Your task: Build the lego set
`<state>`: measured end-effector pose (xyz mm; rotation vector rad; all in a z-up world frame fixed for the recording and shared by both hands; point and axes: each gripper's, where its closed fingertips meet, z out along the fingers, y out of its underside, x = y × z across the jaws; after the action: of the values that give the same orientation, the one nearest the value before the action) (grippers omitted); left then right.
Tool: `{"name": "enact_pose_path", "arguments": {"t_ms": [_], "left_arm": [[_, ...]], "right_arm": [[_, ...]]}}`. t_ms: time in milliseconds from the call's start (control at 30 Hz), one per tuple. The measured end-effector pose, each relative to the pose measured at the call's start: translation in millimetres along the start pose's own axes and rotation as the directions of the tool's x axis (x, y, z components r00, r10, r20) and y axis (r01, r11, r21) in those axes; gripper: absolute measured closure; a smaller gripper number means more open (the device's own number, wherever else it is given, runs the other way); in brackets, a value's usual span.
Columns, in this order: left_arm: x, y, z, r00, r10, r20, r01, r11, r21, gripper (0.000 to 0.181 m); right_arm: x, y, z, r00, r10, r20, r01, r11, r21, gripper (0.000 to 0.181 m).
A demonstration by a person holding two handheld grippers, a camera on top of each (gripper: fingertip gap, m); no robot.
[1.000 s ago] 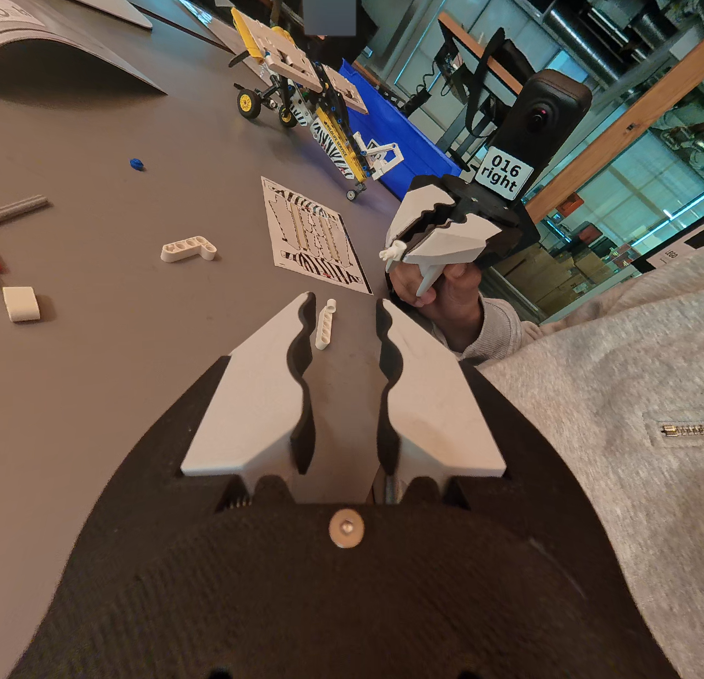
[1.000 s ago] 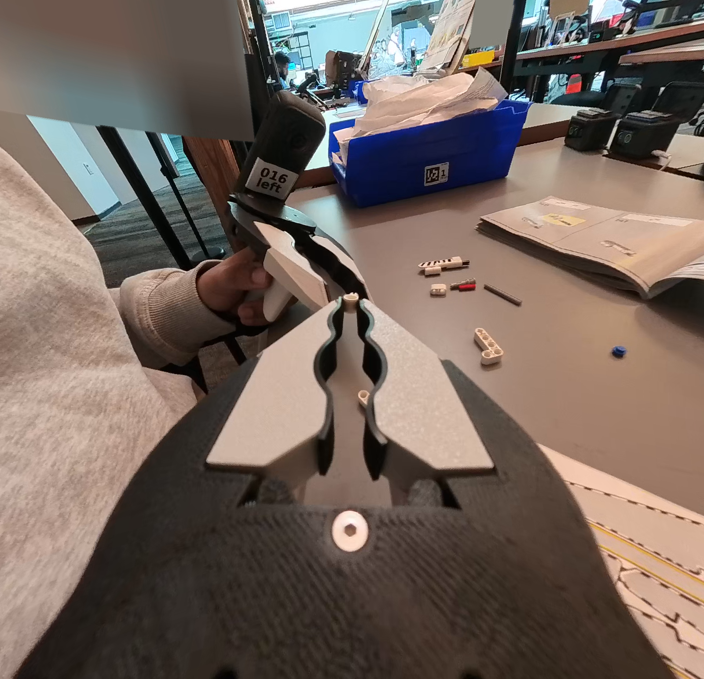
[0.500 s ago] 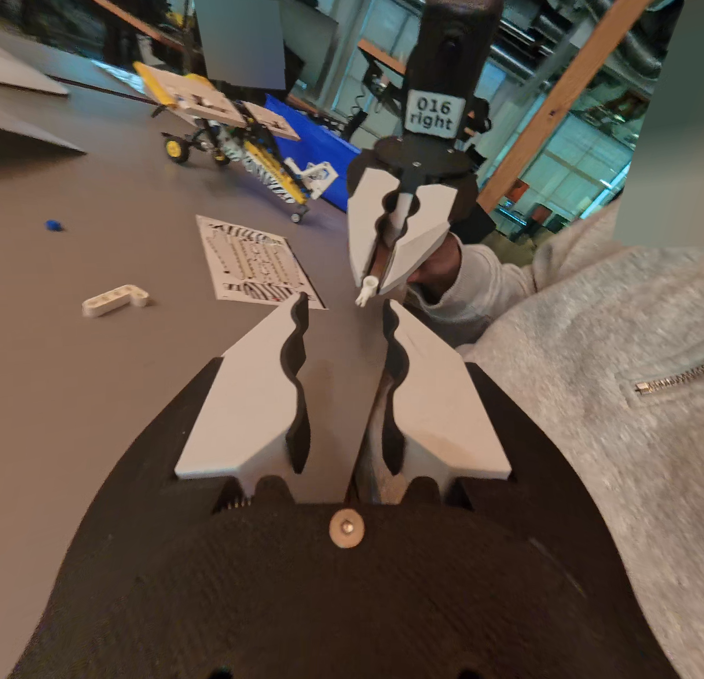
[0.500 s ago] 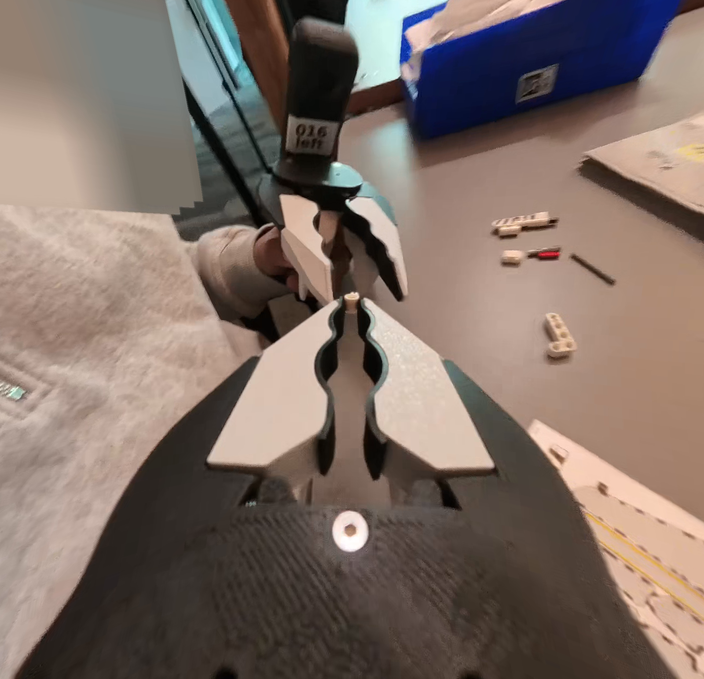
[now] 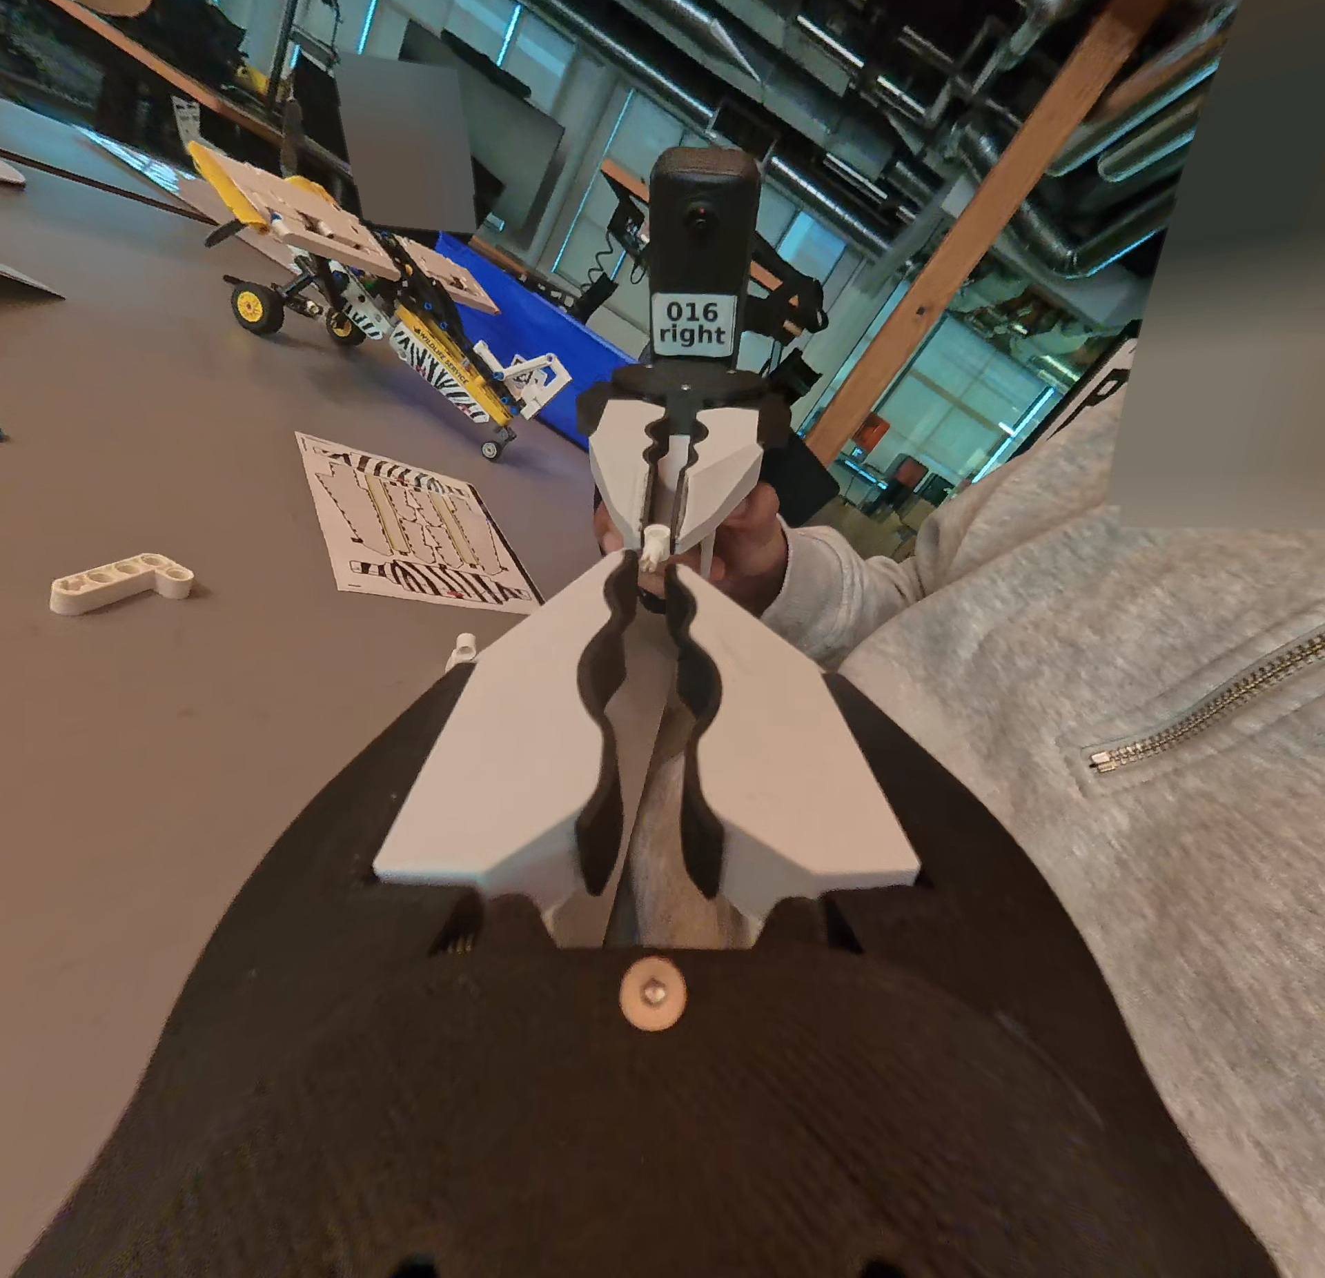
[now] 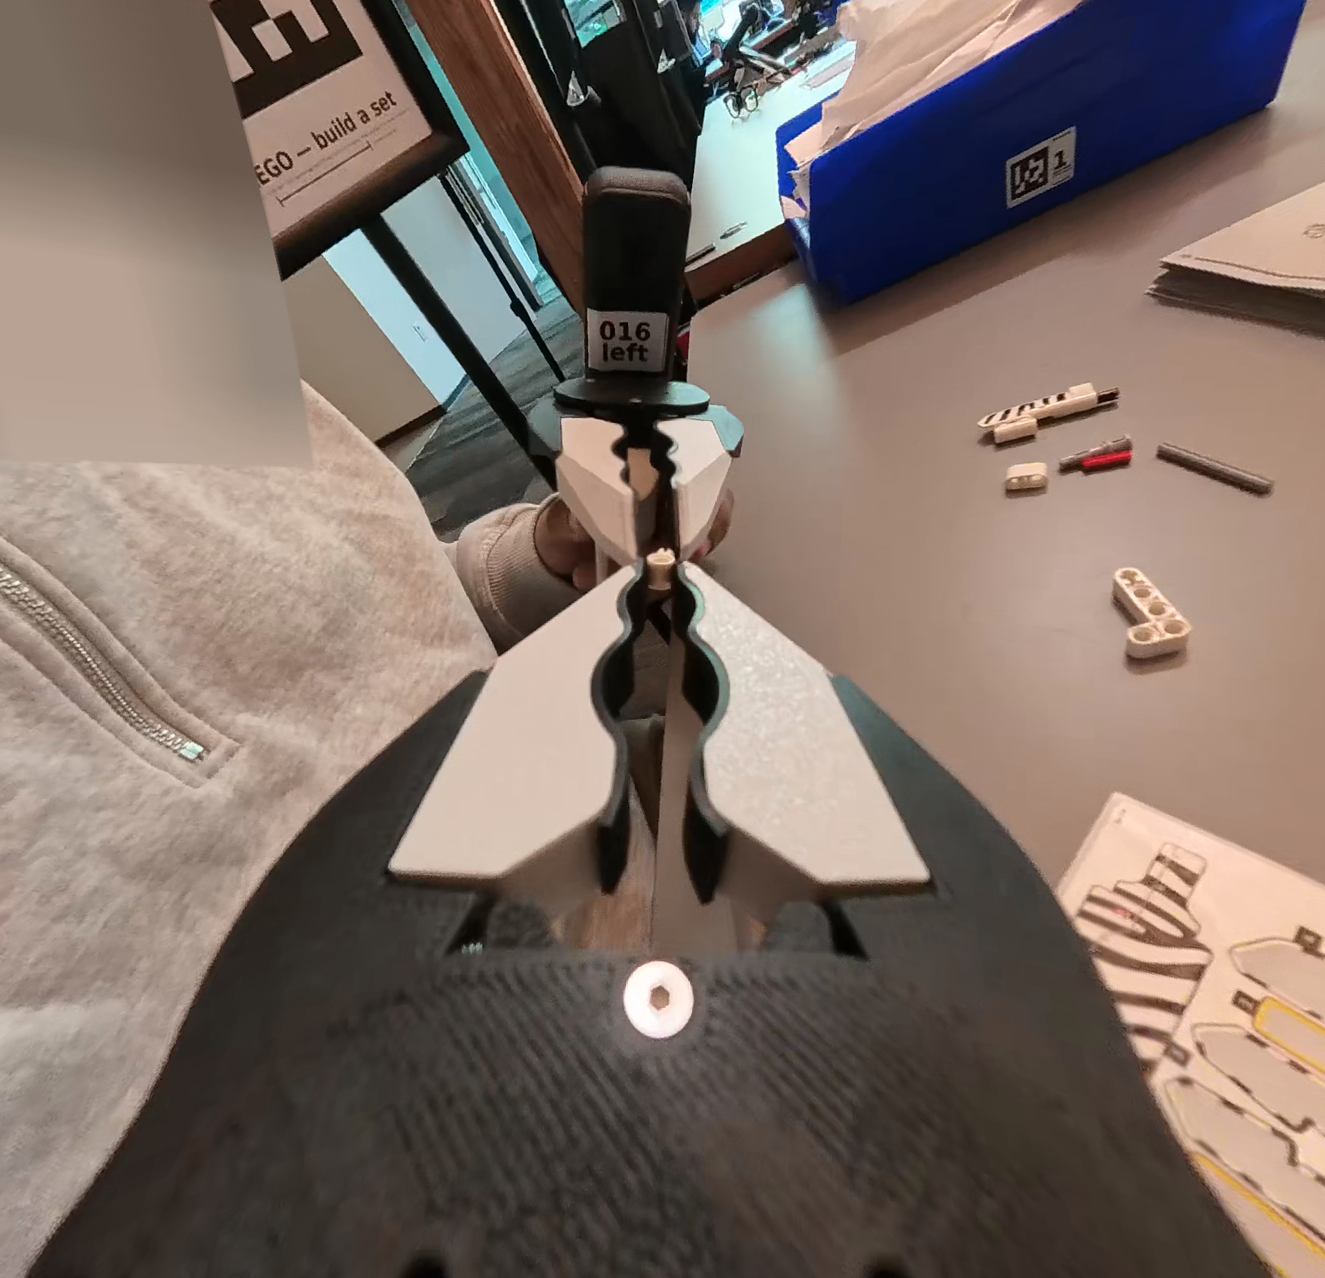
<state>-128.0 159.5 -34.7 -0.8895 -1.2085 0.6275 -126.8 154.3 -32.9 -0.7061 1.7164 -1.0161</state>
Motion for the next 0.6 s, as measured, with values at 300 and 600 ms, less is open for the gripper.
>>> {"name": "enact_pose_path", "arguments": {"t_ms": [300,600], "left_arm": [[-1,2,3,1.000,0.010,0.013,-0.010,1.000,-0.005,0.171],[-4,3,3,0.999,0.024,0.041,-0.023,1.000,-0.008,0.176]], "right_arm": [[0,4,-1,1.000,0.016,0.022,-0.016,1.000,0.019,0.176],[10,2,-11,0.998,0.025,-0.055,-0.023,0.999,0.022,0.176]]}}
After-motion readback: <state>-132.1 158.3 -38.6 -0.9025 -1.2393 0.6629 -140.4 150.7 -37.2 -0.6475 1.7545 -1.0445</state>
